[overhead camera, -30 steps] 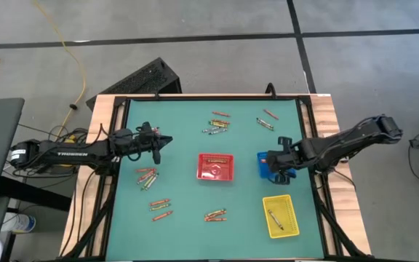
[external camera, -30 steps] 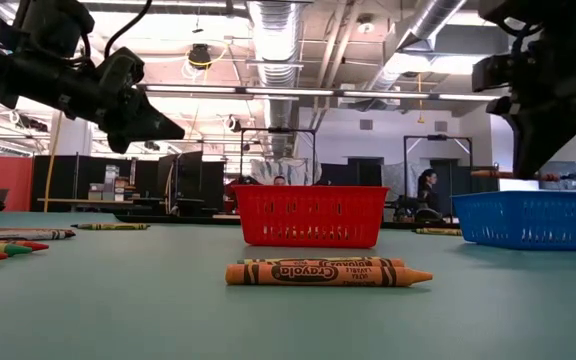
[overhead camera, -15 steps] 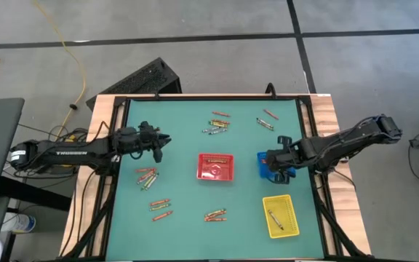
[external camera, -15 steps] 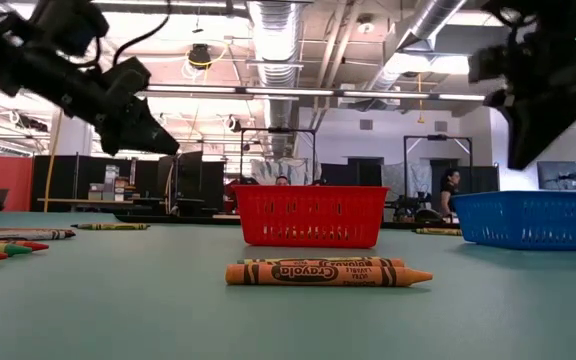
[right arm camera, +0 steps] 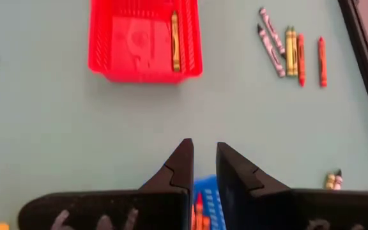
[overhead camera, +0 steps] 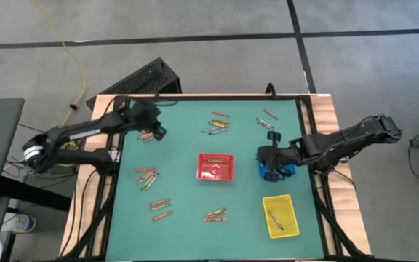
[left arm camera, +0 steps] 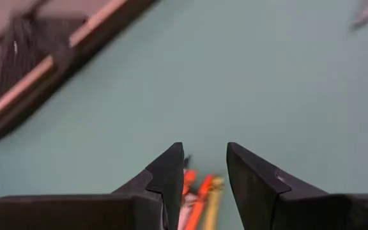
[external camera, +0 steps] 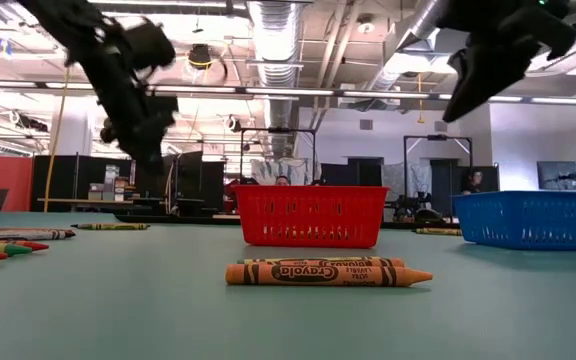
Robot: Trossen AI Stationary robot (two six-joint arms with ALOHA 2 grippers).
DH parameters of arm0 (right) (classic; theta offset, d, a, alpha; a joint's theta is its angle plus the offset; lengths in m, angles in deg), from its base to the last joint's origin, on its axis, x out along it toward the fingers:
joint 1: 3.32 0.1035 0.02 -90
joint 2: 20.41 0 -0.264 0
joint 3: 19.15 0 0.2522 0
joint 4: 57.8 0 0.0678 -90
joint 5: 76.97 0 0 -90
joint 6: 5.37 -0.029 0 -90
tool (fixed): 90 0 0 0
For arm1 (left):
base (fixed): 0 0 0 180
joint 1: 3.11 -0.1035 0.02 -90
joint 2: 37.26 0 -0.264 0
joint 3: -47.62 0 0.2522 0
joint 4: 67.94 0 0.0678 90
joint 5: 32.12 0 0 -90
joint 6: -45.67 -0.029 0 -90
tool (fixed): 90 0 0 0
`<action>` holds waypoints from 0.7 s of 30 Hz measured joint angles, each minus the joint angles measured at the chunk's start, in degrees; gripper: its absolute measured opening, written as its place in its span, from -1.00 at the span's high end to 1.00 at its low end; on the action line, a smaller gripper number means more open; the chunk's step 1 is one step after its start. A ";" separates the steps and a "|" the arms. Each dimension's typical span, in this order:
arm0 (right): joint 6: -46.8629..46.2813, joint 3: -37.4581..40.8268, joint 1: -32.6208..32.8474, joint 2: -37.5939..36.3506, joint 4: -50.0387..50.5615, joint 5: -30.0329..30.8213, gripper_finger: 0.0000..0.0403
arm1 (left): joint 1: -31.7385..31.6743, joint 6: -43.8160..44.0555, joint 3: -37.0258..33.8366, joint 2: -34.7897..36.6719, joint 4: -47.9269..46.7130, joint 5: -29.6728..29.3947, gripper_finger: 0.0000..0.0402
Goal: Sort crayons
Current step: Put the green crayon into the red basket
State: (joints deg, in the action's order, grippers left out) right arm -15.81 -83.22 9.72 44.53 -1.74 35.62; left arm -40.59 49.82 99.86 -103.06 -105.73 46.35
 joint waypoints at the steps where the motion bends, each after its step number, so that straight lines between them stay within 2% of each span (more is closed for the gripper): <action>1: -0.02 0.00 0.00 0.00 -0.49 0.00 0.70 | -1.48 -1.62 0.52 -1.88 -0.51 1.27 0.45; 6: -0.02 0.00 0.07 -0.02 -1.69 -0.02 0.70 | -6.49 -8.46 3.20 -9.82 -2.76 6.67 0.45; 14: -0.07 0.00 0.07 -0.01 -2.16 -0.02 0.70 | -7.64 -12.87 5.63 -16.85 -2.64 4.57 0.45; 21: 0.27 0.00 0.07 -0.02 -2.23 -0.04 0.70 | -7.24 -12.87 5.65 -18.70 -4.75 6.24 0.45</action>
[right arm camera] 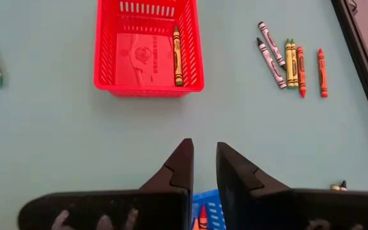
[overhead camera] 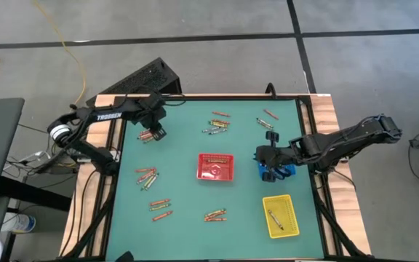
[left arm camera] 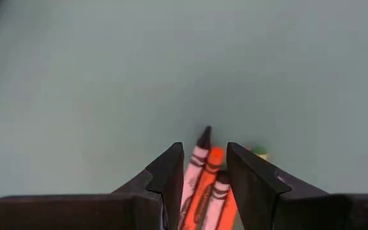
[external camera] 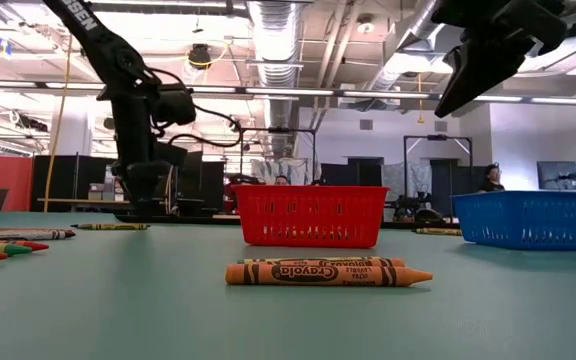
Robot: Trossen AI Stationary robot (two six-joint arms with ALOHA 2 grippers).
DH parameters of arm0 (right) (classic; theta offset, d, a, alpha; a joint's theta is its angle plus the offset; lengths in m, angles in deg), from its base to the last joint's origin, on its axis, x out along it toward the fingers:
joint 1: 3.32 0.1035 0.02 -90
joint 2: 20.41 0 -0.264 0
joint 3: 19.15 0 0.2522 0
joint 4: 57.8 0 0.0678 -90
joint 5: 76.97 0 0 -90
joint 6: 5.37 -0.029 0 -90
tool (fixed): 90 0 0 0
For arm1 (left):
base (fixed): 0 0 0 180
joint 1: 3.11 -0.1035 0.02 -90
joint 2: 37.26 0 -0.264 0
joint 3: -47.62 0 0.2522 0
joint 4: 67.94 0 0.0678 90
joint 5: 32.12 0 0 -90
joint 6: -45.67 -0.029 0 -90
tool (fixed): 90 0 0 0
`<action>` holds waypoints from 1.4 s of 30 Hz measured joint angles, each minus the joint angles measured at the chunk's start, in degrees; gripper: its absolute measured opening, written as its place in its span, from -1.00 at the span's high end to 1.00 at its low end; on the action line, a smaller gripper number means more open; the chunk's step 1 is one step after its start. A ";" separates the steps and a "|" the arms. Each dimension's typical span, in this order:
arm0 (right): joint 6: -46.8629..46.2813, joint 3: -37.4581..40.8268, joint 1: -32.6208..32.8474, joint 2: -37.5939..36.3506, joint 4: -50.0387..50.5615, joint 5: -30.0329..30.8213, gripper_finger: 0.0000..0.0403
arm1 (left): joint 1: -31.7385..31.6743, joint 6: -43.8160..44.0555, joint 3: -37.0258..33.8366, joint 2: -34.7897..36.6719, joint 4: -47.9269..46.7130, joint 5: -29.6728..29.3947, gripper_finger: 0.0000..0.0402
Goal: Sort crayons
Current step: Put the green crayon into the red basket
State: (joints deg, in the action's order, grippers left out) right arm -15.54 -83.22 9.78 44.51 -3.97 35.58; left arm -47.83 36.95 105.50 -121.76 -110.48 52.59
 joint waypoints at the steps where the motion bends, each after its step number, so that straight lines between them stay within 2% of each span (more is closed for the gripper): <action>1: 0.12 0.00 -0.02 0.02 -0.02 0.02 0.70 | 0.26 0.46 0.00 0.02 0.34 0.62 0.45; 6: 1.22 0.00 -0.91 0.01 -0.50 0.02 0.70 | 2.53 0.89 0.00 0.02 1.89 2.54 0.45; 12: 1.22 0.00 -1.36 0.00 -0.47 0.02 0.70 | 7.08 2.37 -0.02 0.02 -1.51 2.41 0.45; 17: 2.98 0.00 -1.71 0.02 -0.54 0.02 0.70 | 10.96 3.96 -0.02 0.06 -1.36 -1.21 0.45; 22: 3.12 -0.01 -2.40 0.02 -0.68 0.00 0.70 | 12.99 6.40 -0.03 0.10 -5.40 -5.16 0.45; 35: 3.16 0.00 -2.34 0.02 -0.59 -0.09 0.70 | 11.78 8.97 -4.85 5.89 -6.06 -5.90 0.45; 42: 3.23 0.00 -2.34 0.02 -0.61 -0.12 0.70 | 10.03 8.48 -8.26 5.81 -1.46 -5.56 0.45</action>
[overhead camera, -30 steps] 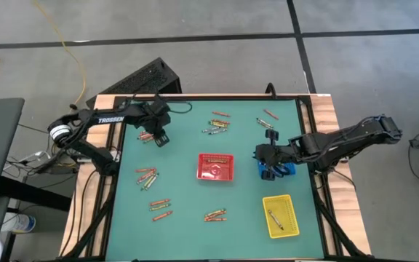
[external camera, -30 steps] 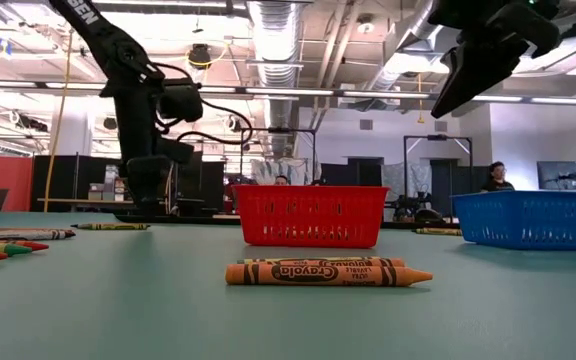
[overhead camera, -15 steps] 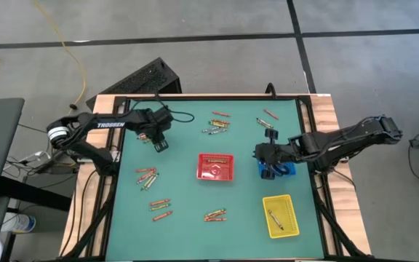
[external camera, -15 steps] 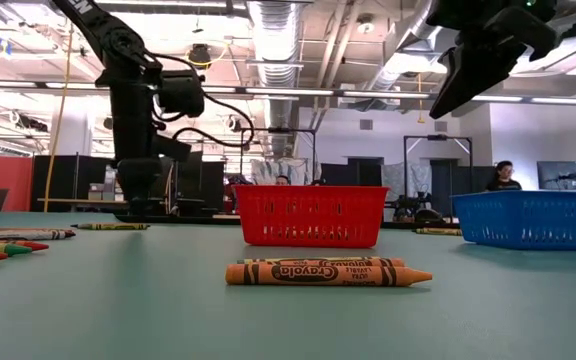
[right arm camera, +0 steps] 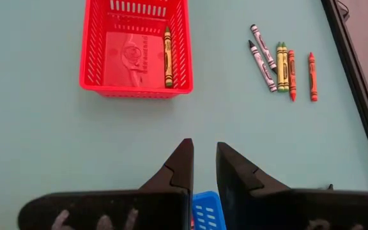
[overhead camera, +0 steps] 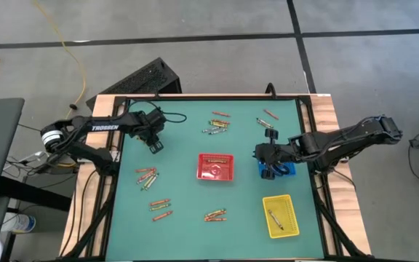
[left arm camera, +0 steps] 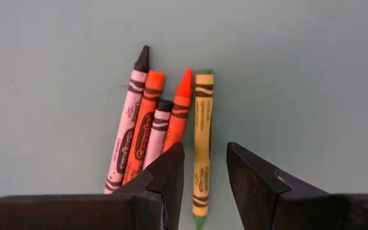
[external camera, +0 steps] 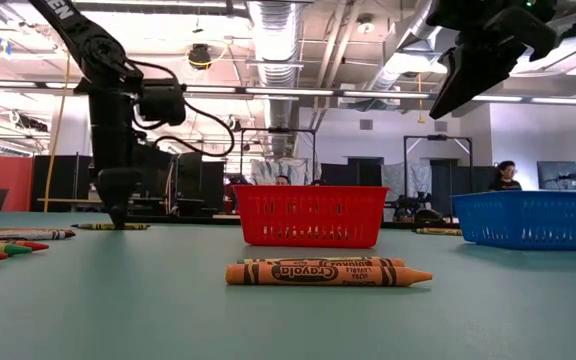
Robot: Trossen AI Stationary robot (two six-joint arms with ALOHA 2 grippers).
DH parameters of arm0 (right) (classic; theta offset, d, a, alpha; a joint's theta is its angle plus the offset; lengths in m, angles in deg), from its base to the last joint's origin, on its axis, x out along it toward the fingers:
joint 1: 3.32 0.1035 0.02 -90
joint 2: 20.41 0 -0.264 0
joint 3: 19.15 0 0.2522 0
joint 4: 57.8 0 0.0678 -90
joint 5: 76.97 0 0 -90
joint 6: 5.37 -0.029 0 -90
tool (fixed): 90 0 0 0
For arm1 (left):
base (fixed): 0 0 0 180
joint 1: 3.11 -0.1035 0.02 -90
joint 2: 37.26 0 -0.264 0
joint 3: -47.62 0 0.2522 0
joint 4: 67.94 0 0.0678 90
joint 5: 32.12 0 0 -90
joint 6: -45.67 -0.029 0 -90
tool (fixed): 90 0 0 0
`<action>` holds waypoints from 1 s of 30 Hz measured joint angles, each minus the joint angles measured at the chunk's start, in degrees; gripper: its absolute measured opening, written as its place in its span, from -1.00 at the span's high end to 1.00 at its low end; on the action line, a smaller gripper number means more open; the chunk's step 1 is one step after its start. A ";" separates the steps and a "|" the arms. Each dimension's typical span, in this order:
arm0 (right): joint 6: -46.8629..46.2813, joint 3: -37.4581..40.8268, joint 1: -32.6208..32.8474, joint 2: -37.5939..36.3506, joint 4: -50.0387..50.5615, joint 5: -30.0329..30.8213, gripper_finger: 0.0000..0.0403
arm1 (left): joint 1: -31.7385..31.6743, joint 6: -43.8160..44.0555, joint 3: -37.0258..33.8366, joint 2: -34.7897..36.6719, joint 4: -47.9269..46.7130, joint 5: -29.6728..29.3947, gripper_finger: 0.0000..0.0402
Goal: Sort crayons
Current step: Put the green crayon into the red basket
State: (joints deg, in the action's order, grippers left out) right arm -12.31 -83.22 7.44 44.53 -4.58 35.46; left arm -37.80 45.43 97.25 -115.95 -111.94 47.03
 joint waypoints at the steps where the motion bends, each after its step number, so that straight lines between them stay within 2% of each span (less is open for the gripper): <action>1: 0.00 0.00 0.00 0.00 0.00 0.00 0.70 | -0.19 -0.23 -0.23 0.00 0.69 0.02 0.45; 14: -0.11 -0.01 0.01 0.00 -0.07 -0.01 0.70 | -3.18 -2.60 -0.53 -0.02 2.61 7.03 0.47; 18: -0.60 0.00 0.02 0.00 -0.10 -0.04 0.70 | -3.31 -4.21 -0.53 -0.04 2.57 9.09 0.58; 26: -2.07 0.00 0.32 0.00 -0.09 -0.12 0.70 | -2.57 -3.76 -1.60 0.14 2.03 9.00 0.95; 30: -1.79 1.01 1.46 -0.02 -1.96 -0.10 0.70 | -0.78 -2.40 -4.72 0.43 3.18 8.03 0.95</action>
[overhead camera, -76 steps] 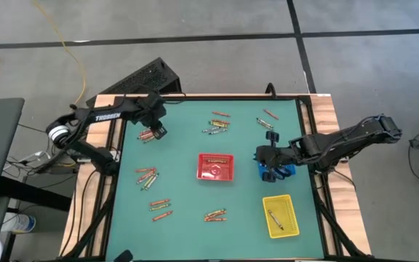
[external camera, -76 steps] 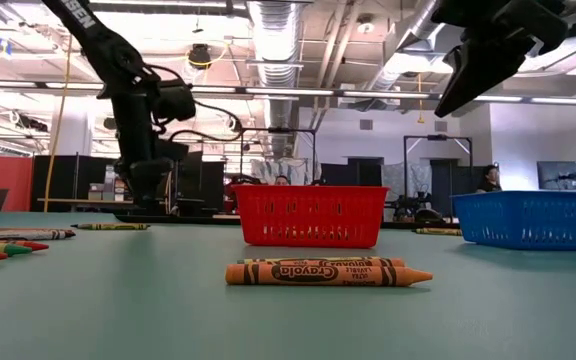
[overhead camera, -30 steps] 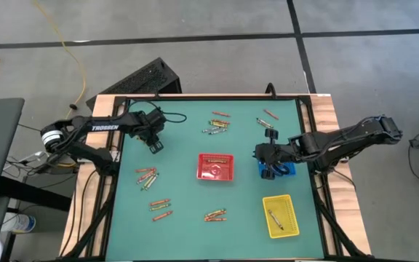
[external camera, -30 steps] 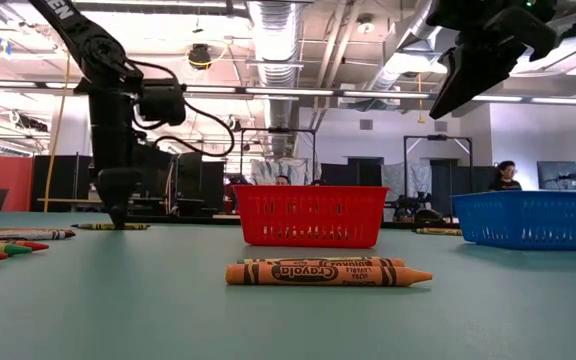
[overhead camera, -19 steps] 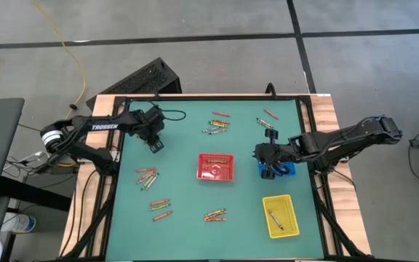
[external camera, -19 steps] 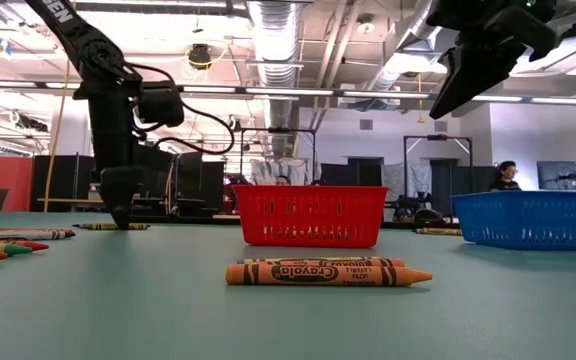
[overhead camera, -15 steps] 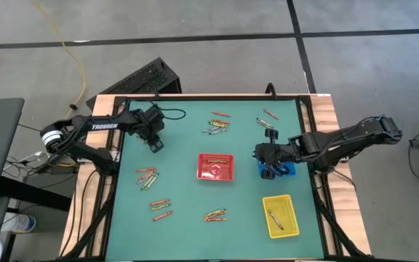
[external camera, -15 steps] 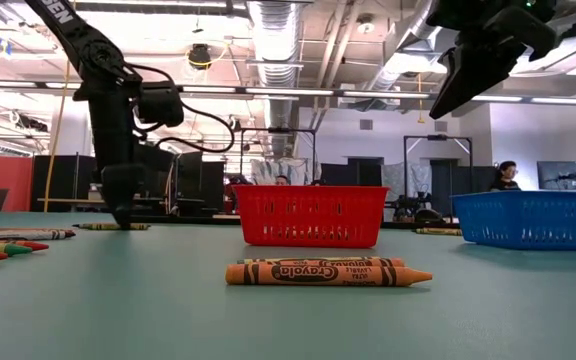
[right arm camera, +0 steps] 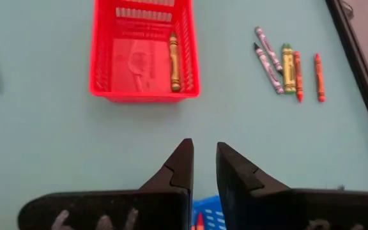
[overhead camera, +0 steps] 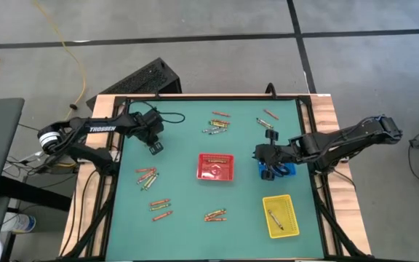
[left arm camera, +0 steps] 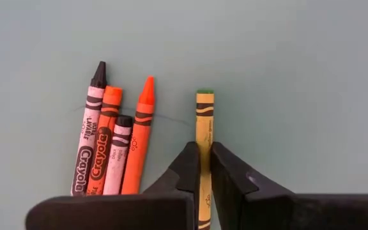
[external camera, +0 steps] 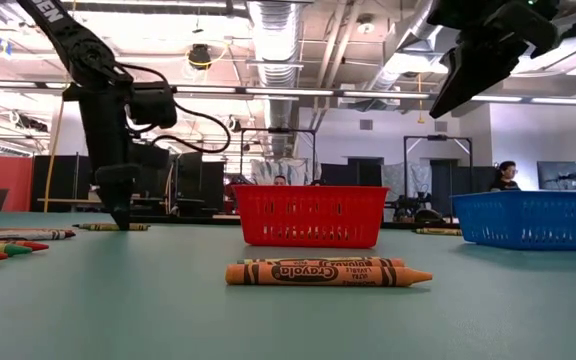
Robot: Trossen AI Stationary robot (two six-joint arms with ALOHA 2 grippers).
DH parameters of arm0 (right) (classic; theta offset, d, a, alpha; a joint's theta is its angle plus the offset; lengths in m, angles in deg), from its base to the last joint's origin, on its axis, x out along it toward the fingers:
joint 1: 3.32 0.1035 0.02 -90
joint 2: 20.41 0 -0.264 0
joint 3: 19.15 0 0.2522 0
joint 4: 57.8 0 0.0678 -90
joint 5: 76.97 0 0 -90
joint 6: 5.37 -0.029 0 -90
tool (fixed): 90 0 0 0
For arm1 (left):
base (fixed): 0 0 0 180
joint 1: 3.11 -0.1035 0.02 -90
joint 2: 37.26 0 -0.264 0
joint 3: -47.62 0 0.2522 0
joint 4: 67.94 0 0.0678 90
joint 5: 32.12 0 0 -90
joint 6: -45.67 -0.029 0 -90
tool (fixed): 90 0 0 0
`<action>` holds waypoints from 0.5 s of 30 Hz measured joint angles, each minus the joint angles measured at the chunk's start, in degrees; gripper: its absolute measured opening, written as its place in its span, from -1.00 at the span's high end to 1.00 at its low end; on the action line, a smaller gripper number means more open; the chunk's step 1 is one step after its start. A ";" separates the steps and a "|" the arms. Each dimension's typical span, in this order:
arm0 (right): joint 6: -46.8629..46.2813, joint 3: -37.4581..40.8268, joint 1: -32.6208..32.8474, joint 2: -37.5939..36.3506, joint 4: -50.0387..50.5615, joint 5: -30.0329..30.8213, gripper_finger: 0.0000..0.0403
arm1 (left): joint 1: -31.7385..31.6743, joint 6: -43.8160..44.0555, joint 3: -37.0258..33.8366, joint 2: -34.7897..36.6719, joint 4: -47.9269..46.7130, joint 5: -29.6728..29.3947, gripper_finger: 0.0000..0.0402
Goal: Sort crayons
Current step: Put the green crayon into the red basket
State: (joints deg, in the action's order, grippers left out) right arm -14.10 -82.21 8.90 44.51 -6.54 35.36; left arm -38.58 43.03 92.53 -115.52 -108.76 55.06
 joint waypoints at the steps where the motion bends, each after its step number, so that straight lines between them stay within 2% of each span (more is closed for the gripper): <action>1: 0.15 0.40 0.34 0.02 -0.14 0.00 0.70 | 0.64 0.14 -0.71 0.10 0.32 -0.71 0.95; 5: 0.17 1.55 1.10 0.02 -0.73 0.04 0.70 | 4.37 0.31 -0.85 0.44 0.91 -5.21 0.97; 7: 0.16 1.75 1.29 0.04 -0.63 0.09 0.70 | 6.18 -0.62 0.46 1.33 1.19 -5.56 0.98; 11: 0.12 1.75 1.30 0.04 -0.99 0.07 0.70 | 10.23 -1.37 4.50 4.26 1.07 -0.19 0.98; 15: 0.15 1.75 1.26 0.04 -1.66 0.12 0.70 | 14.35 -1.17 6.87 6.95 7.38 6.87 0.99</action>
State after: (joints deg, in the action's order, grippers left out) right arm -13.95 -80.46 10.16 44.56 -8.20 35.48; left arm -24.24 41.86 99.39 -108.57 -101.38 61.93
